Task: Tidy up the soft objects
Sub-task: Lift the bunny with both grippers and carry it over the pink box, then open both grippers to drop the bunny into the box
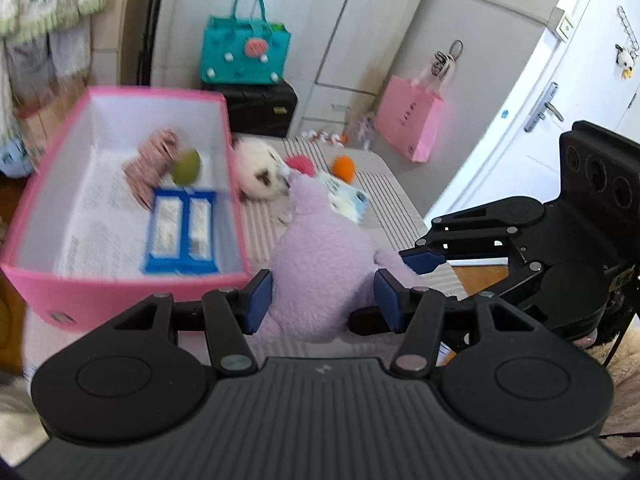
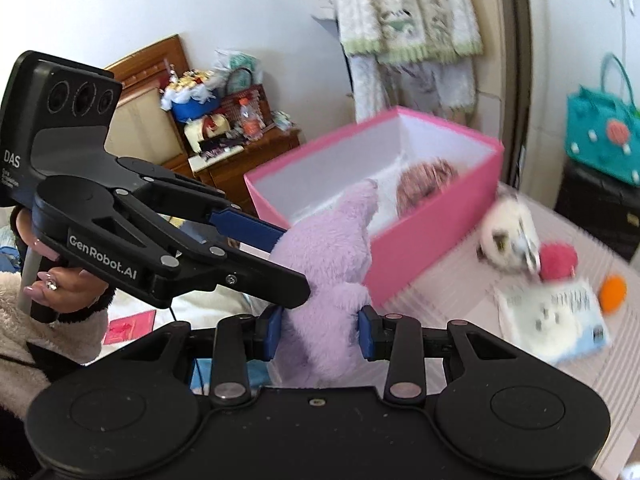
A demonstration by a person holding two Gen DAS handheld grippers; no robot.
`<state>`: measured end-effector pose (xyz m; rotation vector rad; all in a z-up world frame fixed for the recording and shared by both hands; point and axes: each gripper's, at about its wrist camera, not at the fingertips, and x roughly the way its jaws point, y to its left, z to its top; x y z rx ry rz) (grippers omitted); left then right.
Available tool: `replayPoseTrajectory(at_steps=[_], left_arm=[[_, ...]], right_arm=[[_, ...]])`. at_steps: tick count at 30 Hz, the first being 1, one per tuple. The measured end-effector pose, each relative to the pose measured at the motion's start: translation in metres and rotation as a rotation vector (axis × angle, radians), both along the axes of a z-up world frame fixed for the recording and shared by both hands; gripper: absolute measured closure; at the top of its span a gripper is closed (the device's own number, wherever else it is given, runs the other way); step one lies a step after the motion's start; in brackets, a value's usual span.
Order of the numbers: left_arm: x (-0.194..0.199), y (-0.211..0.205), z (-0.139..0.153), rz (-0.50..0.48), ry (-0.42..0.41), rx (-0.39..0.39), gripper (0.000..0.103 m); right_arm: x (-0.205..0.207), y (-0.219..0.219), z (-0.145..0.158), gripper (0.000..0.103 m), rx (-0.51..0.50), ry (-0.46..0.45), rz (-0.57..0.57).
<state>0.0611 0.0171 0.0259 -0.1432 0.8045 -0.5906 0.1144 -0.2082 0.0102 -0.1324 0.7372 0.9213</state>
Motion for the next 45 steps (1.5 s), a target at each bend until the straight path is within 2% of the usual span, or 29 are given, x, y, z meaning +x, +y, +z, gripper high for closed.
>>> replayPoseTrajectory(at_steps=[5,7,13,17,24,28,31,34,38,40,45], left_arm=[[0.015,0.018,0.022,0.043,-0.049,0.033,0.048],[0.024,0.029,0.028,0.063,-0.058,0.028,0.048],[0.073,0.059,0.030,0.110,0.000,-0.006,0.048],[0.106,0.073,0.023,0.127,0.022,0.016,0.048],[0.155,0.096,-0.006,0.187,0.067,0.063,0.048],[0.179,0.099,-0.018,0.209,0.094,0.108,0.049],[0.190,0.097,-0.026,0.205,0.100,0.158,0.055],[0.200,0.089,-0.029,0.174,0.105,0.206,0.057],[0.215,0.083,-0.034,0.160,0.116,0.229,0.060],[0.216,0.081,-0.035,0.162,0.091,0.249,0.060],[0.216,0.090,-0.034,0.189,0.067,0.238,0.060]], right_arm=[[0.027,0.031,0.022,0.061,-0.009,-0.027,0.065],[0.043,0.046,0.029,0.061,-0.049,-0.040,0.088],[0.095,0.082,0.034,0.063,-0.125,-0.036,0.145],[0.126,0.106,0.023,0.063,-0.170,-0.067,0.198],[0.177,0.139,-0.009,0.063,-0.199,-0.037,0.275],[0.203,0.148,-0.023,0.063,-0.198,0.019,0.294],[0.213,0.153,-0.032,0.065,-0.214,0.046,0.312],[0.219,0.158,-0.039,0.066,-0.254,0.032,0.322],[0.232,0.164,-0.046,0.067,-0.300,0.042,0.293],[0.238,0.166,-0.047,0.067,-0.309,0.051,0.283],[0.255,0.174,-0.051,0.067,-0.340,0.082,0.213]])
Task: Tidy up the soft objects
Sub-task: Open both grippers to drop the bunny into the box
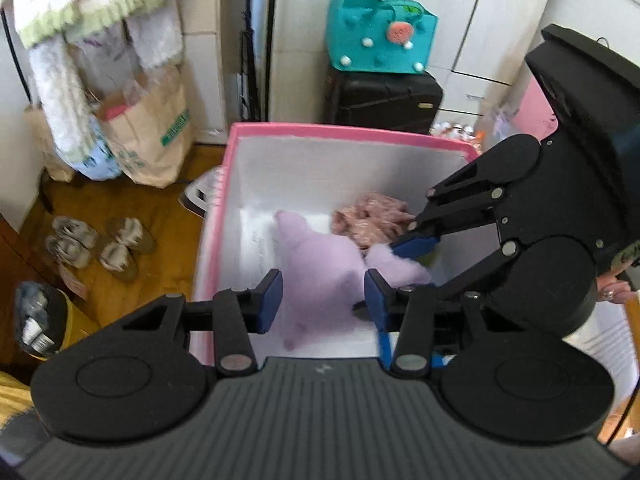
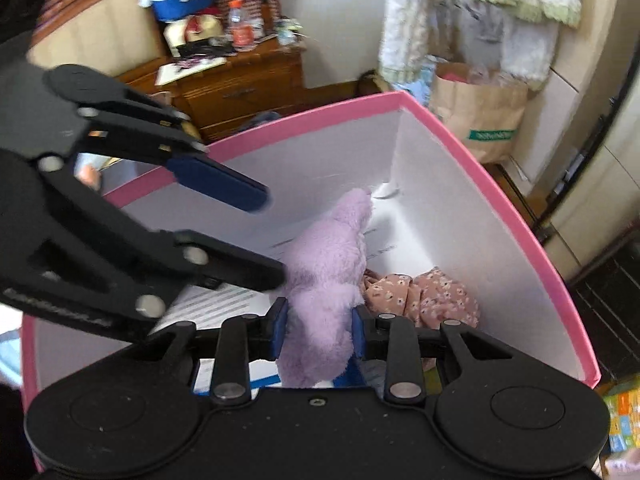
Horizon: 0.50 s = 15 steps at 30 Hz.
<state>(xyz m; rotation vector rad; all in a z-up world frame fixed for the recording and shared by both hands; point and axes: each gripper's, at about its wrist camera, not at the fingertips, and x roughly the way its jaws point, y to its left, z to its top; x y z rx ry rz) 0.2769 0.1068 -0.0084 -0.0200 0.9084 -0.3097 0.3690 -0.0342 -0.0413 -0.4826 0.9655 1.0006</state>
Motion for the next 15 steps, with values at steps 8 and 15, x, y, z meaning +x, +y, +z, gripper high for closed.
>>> replayPoseTrajectory(at_steps=[8,15], left_arm=[[-0.004,0.010,0.007,0.006,-0.034,0.039,0.060],[-0.008,0.005,0.004,-0.003,-0.037,0.062,0.060]], right_arm=[[0.034,-0.004,-0.009,0.067,0.013,0.106,-0.251],[0.043,-0.002,-0.019,0.066,0.085,0.268,-0.329]])
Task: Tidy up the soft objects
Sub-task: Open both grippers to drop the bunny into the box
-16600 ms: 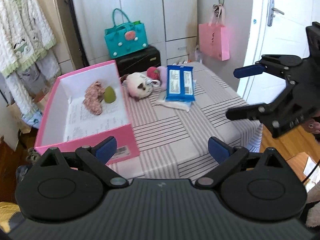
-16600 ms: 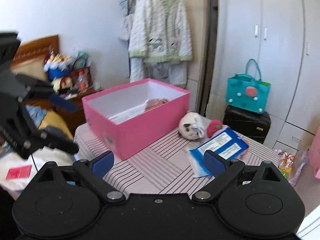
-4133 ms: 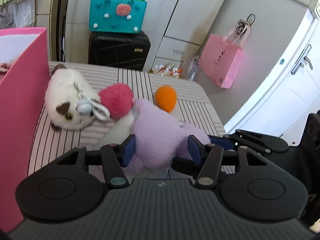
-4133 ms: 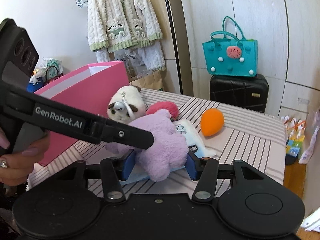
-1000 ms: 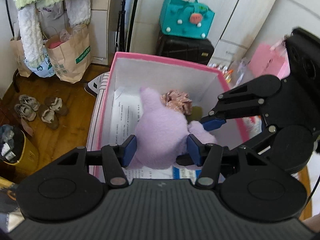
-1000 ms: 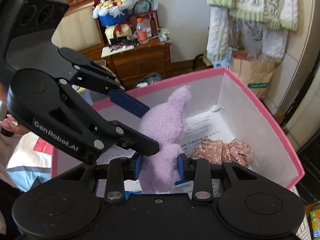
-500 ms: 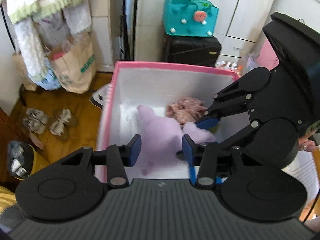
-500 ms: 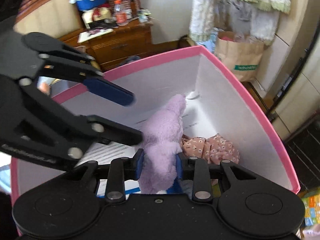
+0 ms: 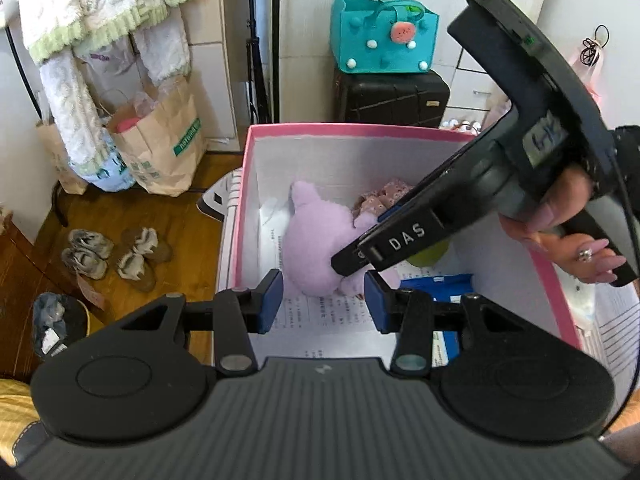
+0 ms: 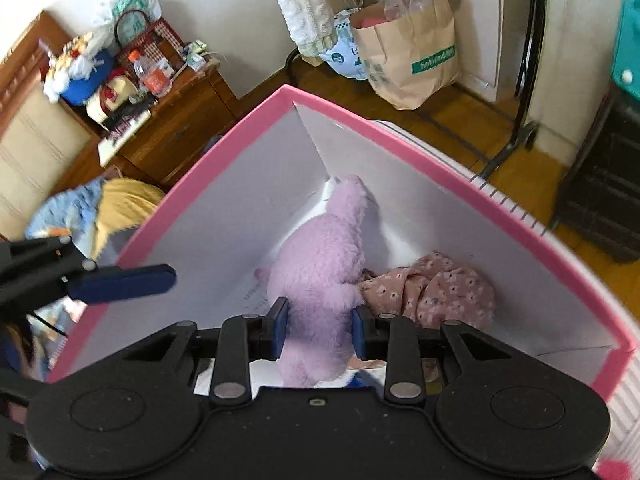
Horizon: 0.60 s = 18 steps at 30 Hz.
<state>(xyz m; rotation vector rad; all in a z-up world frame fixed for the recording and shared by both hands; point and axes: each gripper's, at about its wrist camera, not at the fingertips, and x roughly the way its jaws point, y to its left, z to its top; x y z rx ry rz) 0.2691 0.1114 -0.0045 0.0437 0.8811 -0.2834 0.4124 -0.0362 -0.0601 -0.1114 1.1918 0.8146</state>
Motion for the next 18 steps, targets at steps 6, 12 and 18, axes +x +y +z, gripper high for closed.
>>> replayPoseTrajectory(at_steps=[6,12,18], left_arm=[[-0.007,-0.002,0.000,0.005,-0.010,0.000,0.059],[-0.018,-0.007,0.009,-0.003,-0.036,0.019,0.058],[-0.040,-0.011,0.020,-0.026,-0.046,0.047,0.057]], right_arm=[[-0.033,-0.012,0.020,0.060,-0.037,-0.202,0.051],[-0.071,-0.031,0.057,0.048,-0.080,-0.369,0.085],[-0.109,-0.057,0.084,0.048,-0.056,-0.390,0.092]])
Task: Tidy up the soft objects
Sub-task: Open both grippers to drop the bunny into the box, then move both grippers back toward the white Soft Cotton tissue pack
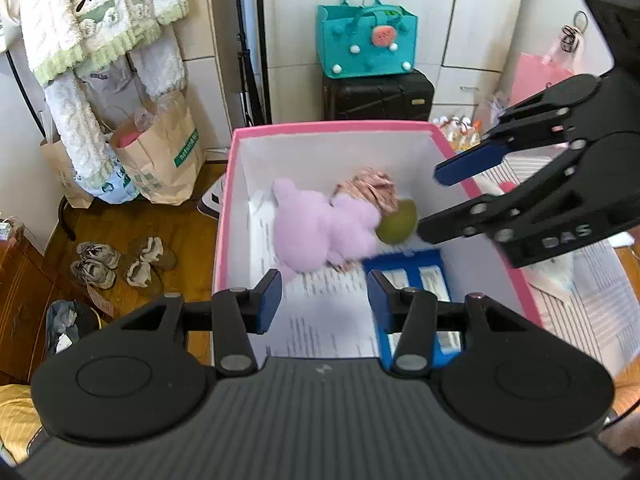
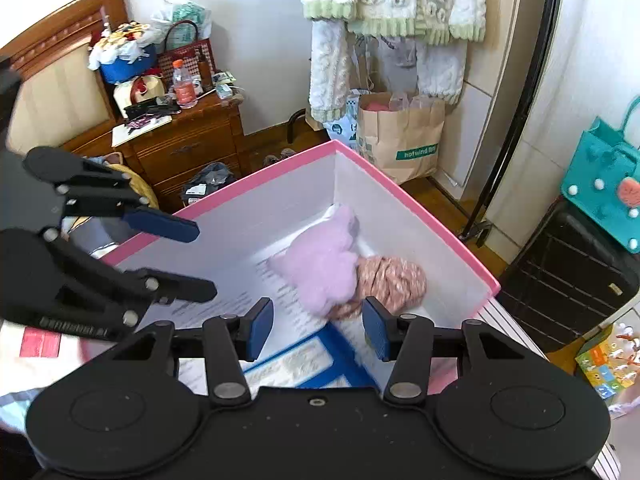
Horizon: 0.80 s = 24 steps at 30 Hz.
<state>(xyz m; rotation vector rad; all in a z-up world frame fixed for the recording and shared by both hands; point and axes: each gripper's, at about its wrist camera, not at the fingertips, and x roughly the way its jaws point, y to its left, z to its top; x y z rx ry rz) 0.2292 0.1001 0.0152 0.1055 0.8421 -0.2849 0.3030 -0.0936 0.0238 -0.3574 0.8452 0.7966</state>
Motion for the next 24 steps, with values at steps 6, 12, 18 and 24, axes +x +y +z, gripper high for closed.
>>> replayPoseTrajectory(at_steps=[6,12,18,24], left_arm=[[-0.027,-0.006,0.016,-0.031,0.013,0.017,0.053],[-0.060,-0.016,0.032,-0.070,0.019,0.028,0.042],[-0.089,-0.032,0.044,-0.111,0.031,0.057,0.039],[-0.116,-0.045,0.054,-0.124,0.013,0.086,0.034]], right_arm=[[-0.043,-0.021,0.019,0.048,0.041,-0.038,0.001],[-0.085,-0.046,0.030,0.048,0.081,-0.069,0.006],[-0.124,-0.066,0.043,0.048,0.106,-0.108,0.011],[-0.162,-0.091,0.053,0.048,0.124,-0.135,0.002]])
